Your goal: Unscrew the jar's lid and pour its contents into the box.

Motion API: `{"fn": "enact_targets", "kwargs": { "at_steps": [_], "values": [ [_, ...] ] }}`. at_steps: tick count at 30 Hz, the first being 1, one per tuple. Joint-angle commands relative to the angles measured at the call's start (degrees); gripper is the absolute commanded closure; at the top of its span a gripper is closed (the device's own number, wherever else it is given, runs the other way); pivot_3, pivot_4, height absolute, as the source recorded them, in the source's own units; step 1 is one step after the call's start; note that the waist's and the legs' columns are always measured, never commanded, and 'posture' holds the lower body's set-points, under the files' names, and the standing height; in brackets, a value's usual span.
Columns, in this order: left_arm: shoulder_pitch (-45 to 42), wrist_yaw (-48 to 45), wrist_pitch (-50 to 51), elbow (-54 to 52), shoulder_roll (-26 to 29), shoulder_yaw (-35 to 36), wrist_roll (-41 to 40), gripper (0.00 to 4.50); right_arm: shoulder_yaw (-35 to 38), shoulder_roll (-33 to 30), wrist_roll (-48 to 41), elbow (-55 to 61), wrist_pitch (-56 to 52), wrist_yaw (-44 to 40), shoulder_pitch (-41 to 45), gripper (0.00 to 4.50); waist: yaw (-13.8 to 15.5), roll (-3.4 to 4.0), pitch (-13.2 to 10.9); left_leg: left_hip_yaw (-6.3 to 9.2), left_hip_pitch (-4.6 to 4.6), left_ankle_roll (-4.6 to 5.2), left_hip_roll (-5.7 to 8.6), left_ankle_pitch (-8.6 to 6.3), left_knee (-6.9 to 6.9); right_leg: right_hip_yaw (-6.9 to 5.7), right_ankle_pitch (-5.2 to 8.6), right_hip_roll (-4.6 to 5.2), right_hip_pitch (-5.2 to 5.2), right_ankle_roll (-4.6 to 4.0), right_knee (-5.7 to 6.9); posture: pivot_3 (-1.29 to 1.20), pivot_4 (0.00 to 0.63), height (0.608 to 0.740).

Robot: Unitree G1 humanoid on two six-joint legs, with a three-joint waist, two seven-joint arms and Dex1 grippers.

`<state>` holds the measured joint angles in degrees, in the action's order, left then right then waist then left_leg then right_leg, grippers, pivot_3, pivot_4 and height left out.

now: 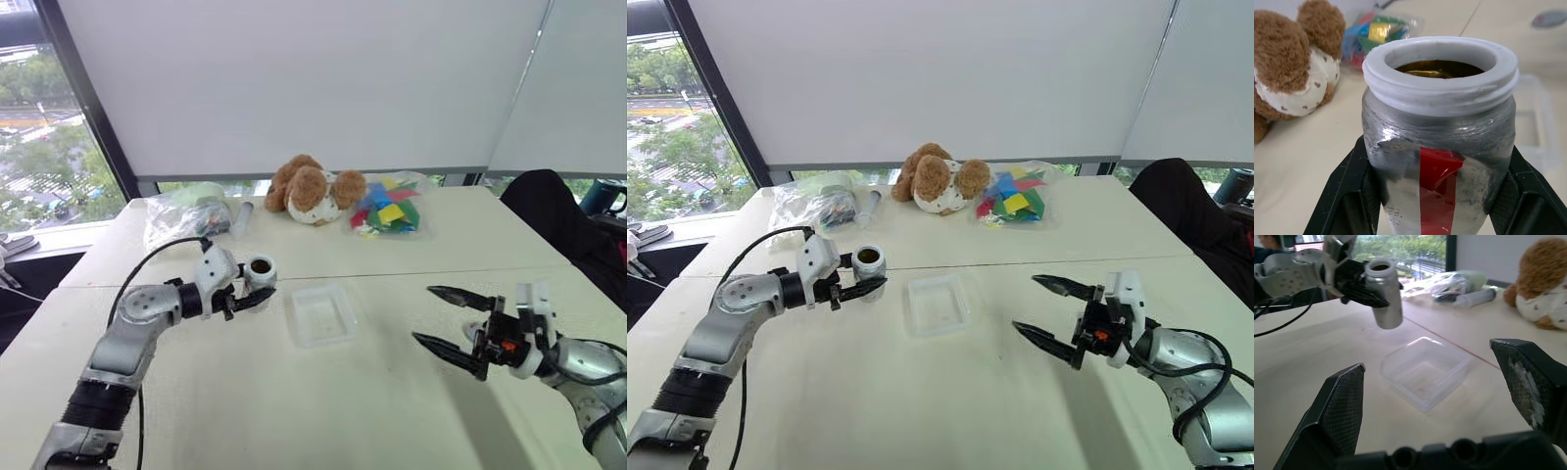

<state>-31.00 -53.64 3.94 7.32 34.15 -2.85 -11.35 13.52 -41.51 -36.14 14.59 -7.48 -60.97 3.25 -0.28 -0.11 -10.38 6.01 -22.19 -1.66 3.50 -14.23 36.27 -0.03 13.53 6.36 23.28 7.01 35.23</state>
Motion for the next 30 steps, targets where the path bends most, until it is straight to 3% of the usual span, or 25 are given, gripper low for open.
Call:
{"fn": "enact_targets", "kwargs": {
  "at_steps": [1, 4, 9, 15, 17, 21, 24, 30],
  "values": [
    [-3.51, 1.76, -6.48, 1.31, -1.22, -2.0, 4.4, 2.4, 0.24, 0.23, 0.05, 2.11, -0.44, 0.66, 0.26, 0.04, 0.25, 0.0, 0.0, 0.01, -0.02, 0.0, 0.01, 0.0, 0.01, -0.01, 0.0, 0.0, 0.01, 0.0, 0.0, 0.0, 0.15, 0.74],
    [-6.14, 5.39, -11.95, 4.36, -1.78, -6.27, 12.72, 2.4, 0.76, 0.25, 0.42, 2.09, -0.61, 1.3, -0.45, 0.04, 0.85, -0.01, 0.0, -0.01, -0.03, 0.0, 0.01, 0.0, 0.02, -0.01, -0.01, 0.01, 0.03, 0.01, 0.0, 0.0, 0.15, 0.74],
    [-11.38, 18.99, -26.98, 12.63, -4.47, -12.43, 27.87, 2.4, 2.18, 0.56, 1.55, 2.05, -0.38, 3.42, -2.54, 0.04, 1.15, -0.04, -0.02, -0.1, -0.07, 0.0, 0.04, 0.0, 0.03, -0.04, -0.03, 0.01, 0.03, 0.05, 0.01, 0.0, 0.15, 0.74],
    [-19.72, 48.9, -38.0, 22.16, -3.11, -22.76, 56.6, 2.4, 2.82, 1.87, 1.81, 3.5, -0.07, 6.19, -4.78, 0.04, 1.04, -0.11, -0.06, -0.14, -0.1, 0.0, 0.22, 0.0, 0.05, -0.05, -0.11, 0.03, 0.06, 0.21, 0.0, 0.0, 0.15, 0.74],
    [-21.35, 56.43, -39.33, 23.36, -2.67, -25.26, 62.48, 2.4, 2.96, 2.12, 1.92, 3.98, 0.0, 6.61, -5.43, 0.04, 1.0, -0.12, -0.06, -0.14, -0.11, 0.0, 0.23, 0.0, 0.04, -0.05, -0.11, 0.03, 0.06, 0.25, 0.01, 0.0, 0.15, 0.74],
    [-24.68, 75.88, -37.04, 24.23, -1.1, -32.33, 78.23, 2.4, 3.18, 2.56, 2.05, 4.46, 0.11, 7.58, -6.22, 0.04, 1.08, -0.14, -0.08, -0.14, -0.11, 0.0, 0.34, 0.0, 0.04, -0.04, -0.11, 0.09, 0.06, 0.37, 0.01, 0.0, 0.15, 0.74],
    [-26.77, 91.32, -27.06, 28.99, -1.73, -37.9, 89.81, 2.4, 2.66, 3.16, 2.0, 5.12, -0.1, 8.76, -5.99, 0.04, 1.02, -0.18, -0.1, -0.13, -0.12, 0.01, 0.46, 0.01, 0.06, -0.05, -0.1, 0.17, 0.05, 0.46, 0.06, 0.0, 0.15, 0.74],
    [-29.77, 103.2, -18.09, 39.38, -5.34, -44.22, 96.73, 2.4, 1.84, 4.01, 1.19, 7.19, -1.47, 10.67, -5.09, 0.04, 1.03, -0.33, -0.19, -0.09, -0.12, 0.01, 0.53, 0.01, 0.1, -0.08, -0.06, 0.23, 0.06, 0.59, 0.18, 0.0, 0.15, 0.74]
  ]
}}
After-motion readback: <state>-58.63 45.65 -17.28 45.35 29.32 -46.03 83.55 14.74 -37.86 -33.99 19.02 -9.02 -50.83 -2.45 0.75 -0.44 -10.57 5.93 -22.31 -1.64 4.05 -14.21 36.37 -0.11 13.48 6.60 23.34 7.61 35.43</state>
